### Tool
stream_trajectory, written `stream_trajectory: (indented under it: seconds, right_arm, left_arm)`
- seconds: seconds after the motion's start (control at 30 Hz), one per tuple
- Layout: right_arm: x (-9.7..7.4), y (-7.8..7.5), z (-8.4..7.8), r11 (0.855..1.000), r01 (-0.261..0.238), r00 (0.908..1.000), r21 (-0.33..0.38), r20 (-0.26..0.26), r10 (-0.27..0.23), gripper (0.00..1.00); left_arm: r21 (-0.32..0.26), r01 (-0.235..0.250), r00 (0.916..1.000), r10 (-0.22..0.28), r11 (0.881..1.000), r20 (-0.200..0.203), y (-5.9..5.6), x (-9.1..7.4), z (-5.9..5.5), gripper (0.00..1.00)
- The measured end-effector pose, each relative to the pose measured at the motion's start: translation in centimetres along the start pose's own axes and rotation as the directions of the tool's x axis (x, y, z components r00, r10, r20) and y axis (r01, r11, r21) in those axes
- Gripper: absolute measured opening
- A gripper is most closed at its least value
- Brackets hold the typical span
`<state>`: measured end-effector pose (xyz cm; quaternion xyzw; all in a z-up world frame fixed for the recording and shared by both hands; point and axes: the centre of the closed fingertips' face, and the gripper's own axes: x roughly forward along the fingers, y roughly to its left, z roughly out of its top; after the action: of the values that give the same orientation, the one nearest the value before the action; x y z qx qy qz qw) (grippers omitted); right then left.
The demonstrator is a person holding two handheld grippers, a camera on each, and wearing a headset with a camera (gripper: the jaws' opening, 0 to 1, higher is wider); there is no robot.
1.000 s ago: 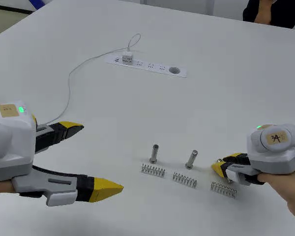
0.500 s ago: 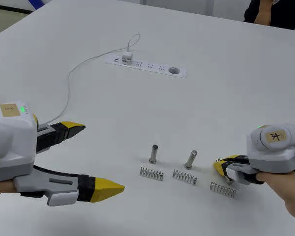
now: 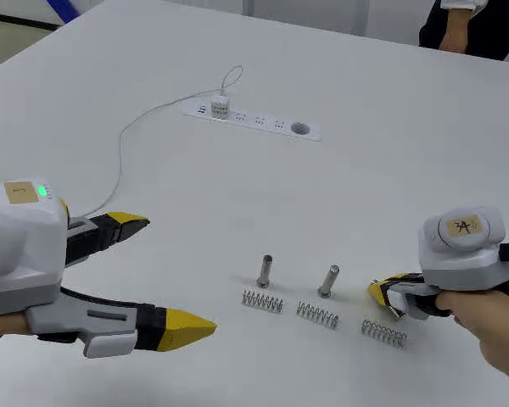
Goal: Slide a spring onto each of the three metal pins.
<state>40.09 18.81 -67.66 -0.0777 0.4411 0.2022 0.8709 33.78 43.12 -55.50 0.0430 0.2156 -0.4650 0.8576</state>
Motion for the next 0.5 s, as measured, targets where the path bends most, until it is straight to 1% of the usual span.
stream_trajectory:
  seconds: [0.13,0.33,0.5]
  right_arm:
    - [0.03,0.15,0.06,1.0,0.003,1.0,0.005,0.004,-0.003,0.07]
    - [-0.31,0.38,0.67,1.0,0.004,0.9995,0.005,0.03,-0.004,0.07]
    - [-0.66,0.35,0.95,1.0,0.007,0.9988,0.012,0.048,-0.007,0.07]
  left_arm:
    - [0.005,-0.002,1.0,0.002,1.0,0.005,-0.03,-0.22,0.28,0.98]
    - [0.0,-0.009,0.9998,0.009,1.0,0.015,0.13,-0.45,0.49,0.98]
    - [0.001,-0.008,0.9998,0.008,1.0,0.016,-0.03,-0.52,0.51,0.98]
